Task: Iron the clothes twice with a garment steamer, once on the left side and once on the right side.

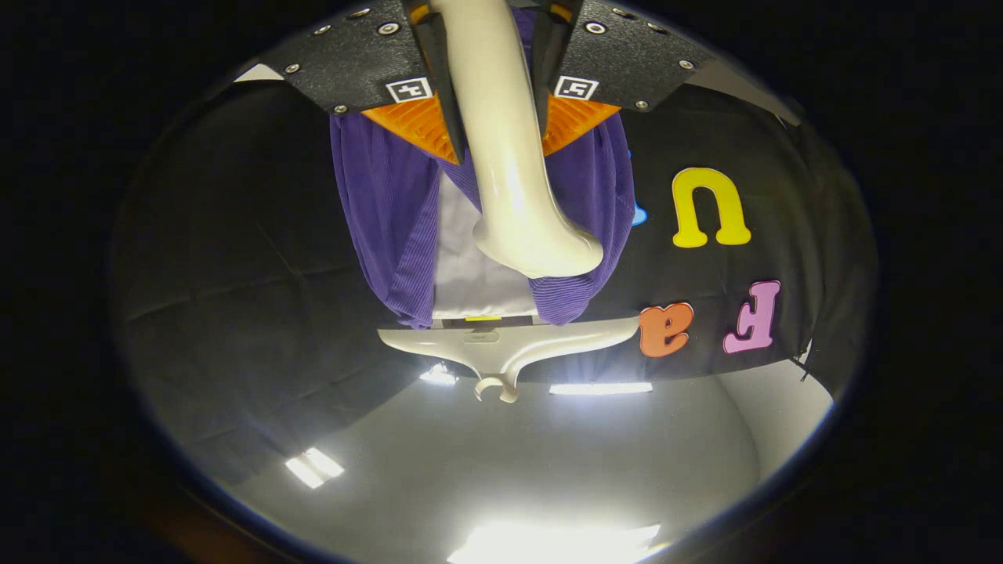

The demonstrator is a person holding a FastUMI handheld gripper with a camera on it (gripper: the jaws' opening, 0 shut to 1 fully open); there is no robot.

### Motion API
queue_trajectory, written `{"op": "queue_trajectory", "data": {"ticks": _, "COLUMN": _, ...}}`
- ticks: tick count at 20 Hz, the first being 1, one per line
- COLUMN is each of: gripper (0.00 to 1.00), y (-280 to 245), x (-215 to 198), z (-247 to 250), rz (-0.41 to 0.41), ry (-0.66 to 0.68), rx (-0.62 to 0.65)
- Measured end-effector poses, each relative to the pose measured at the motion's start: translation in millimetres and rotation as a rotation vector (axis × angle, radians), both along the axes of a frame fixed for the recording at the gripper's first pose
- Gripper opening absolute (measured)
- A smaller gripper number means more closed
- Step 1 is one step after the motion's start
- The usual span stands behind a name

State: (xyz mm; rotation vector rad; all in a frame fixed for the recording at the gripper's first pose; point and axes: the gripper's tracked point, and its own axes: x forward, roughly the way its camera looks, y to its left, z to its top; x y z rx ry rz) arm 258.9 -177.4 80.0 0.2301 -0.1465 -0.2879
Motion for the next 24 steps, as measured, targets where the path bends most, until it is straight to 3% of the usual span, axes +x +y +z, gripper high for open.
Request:
{"op": "queue_trajectory", "data": {"ticks": 9, "gripper": 0.42, "y": 8, "x": 11, "z": -25, "rz": -0.024, "ry": 0.019, "rx": 0.02}}
{"op": "queue_trajectory", "data": {"ticks": 24, "gripper": 0.42, "y": 27, "x": -11, "z": -141, "rz": -0.009, "ry": 0.229, "rx": 0.012}}
